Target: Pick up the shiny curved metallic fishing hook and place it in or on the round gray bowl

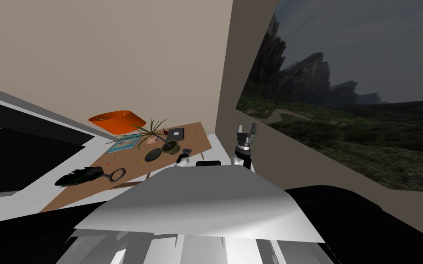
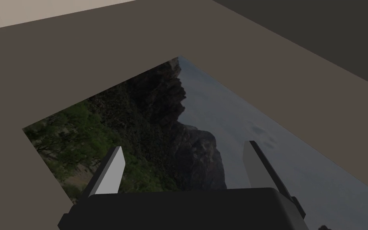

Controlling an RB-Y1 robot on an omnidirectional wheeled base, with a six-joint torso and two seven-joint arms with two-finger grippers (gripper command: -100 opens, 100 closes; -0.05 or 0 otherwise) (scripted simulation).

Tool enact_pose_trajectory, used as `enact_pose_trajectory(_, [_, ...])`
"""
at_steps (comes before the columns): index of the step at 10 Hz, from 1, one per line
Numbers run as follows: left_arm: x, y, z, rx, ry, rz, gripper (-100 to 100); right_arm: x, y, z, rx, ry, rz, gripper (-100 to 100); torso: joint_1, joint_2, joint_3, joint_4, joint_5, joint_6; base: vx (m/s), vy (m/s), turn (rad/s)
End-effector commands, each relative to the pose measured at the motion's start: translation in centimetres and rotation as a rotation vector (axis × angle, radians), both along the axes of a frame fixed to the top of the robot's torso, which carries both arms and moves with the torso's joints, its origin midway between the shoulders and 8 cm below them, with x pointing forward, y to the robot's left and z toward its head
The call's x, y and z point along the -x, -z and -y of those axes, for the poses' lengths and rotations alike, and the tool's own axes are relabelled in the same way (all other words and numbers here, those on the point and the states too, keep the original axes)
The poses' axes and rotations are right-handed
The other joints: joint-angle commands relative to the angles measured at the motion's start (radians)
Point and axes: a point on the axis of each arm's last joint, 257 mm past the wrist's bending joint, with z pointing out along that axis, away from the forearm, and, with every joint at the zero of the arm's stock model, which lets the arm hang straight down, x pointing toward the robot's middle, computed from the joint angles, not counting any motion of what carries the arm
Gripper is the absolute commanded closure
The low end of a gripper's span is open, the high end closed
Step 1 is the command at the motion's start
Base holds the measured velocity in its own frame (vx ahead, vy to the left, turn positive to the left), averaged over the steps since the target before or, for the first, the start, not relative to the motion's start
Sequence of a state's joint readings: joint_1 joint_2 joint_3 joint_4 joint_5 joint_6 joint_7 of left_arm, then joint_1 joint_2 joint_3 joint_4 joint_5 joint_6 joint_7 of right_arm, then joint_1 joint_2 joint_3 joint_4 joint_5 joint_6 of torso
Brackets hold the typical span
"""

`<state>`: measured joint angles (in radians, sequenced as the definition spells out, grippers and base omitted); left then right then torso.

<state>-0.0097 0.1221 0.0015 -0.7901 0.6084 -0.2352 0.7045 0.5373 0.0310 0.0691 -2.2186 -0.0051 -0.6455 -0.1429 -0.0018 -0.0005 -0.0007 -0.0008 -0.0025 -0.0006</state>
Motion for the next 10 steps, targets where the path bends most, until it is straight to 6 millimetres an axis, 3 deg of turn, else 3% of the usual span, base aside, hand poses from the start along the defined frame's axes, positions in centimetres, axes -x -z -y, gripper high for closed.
enact_pose_trajectory(1, [-0.1, -0.2, 0.3, -0.007, 0.025, -0.002, 100, 0.0, 0.0, 0.0, 0.0, 0.0, 0.0, 0, 0.0, 0.0, 0.0, 0.0, 0.0, 0.0, 0.005, -0.025, 0.193])
enact_pose_trajectory(4, [-0.6, -0.8, 1.9, -0.007, 0.092, -0.003, 100, 0.0, 0.0, 0.0, 0.0, 0.0, 0.0, 0, -0.004, 0.0, 0.0, 0.0, -0.001, -0.001, 0.006, -0.056, 0.255])
enact_pose_trajectory(5, [-0.5, -0.7, 1.5, -0.008, 0.077, -0.002, 100, 0.0, 0.0, 0.0, 0.0, 0.0, 0.0, 0, -0.005, 0.0, 0.0, 0.0, -0.001, 0.0, 0.002, -0.029, 0.042])
enact_pose_trajectory(6, [-0.4, -0.7, 1.6, -0.006, 0.079, -0.004, 0, 0.0, 0.0, 0.0, 0.0, 0.0, 0.0, 0, -0.003, 0.0, 0.0, 0.0, -0.001, 0.0, -0.001, -0.006, -0.007])
enact_pose_trajectory(7, [-1.7, -1.7, 1.7, 0.0, 0.082, 0.018, 100, 0.0, 0.0, 0.0, 0.0, 0.0, 0.0, 0, -0.002, 0.0, 0.0, 0.0, -0.001, 0.0, -0.142, 0.069, -0.01])
enact_pose_trajectory(10, [-2.8, -2.2, 2.5, 0.018, 0.096, 0.022, 100, 0.0, 0.0, 0.0, 0.0, 0.0, 0.0, 0, 0.009, 0.016, 0.009, 0.003, 0.001, -0.001, -0.224, 0.147, -0.044])
